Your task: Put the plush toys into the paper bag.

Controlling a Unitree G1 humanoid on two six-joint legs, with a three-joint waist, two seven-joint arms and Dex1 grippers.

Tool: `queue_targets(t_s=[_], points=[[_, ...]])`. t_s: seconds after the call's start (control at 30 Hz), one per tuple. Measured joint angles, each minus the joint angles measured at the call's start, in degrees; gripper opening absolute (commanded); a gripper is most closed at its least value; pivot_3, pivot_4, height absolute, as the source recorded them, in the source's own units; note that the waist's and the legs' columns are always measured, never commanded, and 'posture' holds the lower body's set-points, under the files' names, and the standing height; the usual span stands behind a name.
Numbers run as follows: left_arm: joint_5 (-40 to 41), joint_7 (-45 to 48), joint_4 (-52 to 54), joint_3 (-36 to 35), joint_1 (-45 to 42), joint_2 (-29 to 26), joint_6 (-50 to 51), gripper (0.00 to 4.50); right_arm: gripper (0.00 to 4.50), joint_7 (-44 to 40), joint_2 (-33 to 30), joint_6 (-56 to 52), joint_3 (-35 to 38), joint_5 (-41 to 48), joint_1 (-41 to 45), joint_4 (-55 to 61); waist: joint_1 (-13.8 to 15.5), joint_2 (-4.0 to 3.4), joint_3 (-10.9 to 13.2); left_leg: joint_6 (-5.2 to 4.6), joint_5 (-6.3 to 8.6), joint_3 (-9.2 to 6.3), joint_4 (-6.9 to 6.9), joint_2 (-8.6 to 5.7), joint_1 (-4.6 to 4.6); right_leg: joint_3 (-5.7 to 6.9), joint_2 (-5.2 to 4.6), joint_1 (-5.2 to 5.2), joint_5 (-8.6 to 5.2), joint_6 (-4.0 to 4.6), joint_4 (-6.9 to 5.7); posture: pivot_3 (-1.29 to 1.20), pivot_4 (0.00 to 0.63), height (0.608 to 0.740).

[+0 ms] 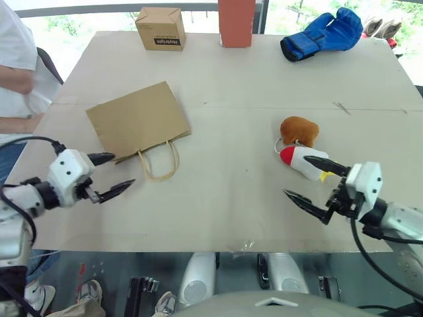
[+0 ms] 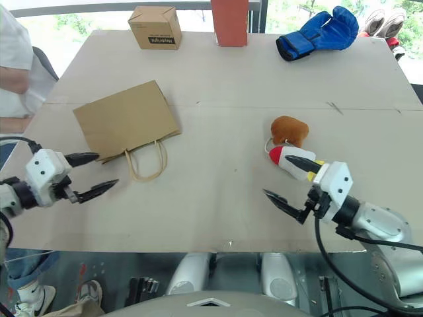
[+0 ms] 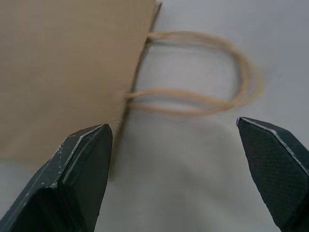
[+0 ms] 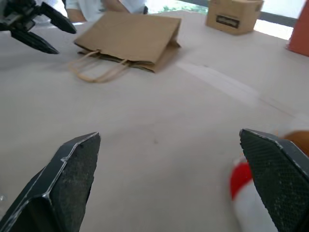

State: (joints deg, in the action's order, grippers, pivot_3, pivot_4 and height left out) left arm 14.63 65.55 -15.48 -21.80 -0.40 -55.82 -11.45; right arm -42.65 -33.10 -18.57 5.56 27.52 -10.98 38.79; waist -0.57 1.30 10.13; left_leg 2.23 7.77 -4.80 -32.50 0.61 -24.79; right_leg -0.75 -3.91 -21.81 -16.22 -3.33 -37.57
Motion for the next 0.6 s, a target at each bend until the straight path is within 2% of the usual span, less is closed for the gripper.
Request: queue_targets(t_s=[0.13,0.33,0.5,0.6], points=[[-2.9,0.4,-7.5,3.3,-6.2,0.0,-7.2,4.45,4.50,0.8,0.4,0.2,-1.3,-0.8,-0.2,0.0,0.2,0.04,0.0,-0.01,0.00,0.01,0.00,0.01,0.00,0.06,-0.01,0.03,0.01,0.00,-0.03,0.00,0.150,0.740],[-6.0,-0.4,-12.8,8.9,-13.2,1.6,-13.6,4.45,4.50,0.9,0.4,1.5,-1.4,-1.6,-0.6,-0.2,-0.1,0.07,0.0,-0.04,-0.02,0.03,-0.07,0.11,0.07,0.04,0.17,0.05,0.01,-0.05,-0.20,0.00,0.150,0.740],[-9.0,-1.0,-16.9,13.2,-16.1,2.4,-20.0,4.45,4.50,0.6,0.7,3.0,-1.4,-2.4,-0.6,-1.4,-0.5,0.07,0.0,-0.05,-0.02,0.04,-0.19,0.21,0.08,0.02,0.29,0.07,0.12,-0.24,-0.30,0.00,0.150,0.740],[-8.8,-0.8,-18.4,13.5,-16.9,2.6,-20.2,4.45,4.50,0.7,0.9,3.6,-1.5,-2.5,-0.6,-1.4,-0.4,0.07,0.0,-0.05,-0.02,0.03,-0.29,0.32,0.08,0.04,0.41,0.09,0.12,-0.25,-0.34,0.00,0.150,0.740]])
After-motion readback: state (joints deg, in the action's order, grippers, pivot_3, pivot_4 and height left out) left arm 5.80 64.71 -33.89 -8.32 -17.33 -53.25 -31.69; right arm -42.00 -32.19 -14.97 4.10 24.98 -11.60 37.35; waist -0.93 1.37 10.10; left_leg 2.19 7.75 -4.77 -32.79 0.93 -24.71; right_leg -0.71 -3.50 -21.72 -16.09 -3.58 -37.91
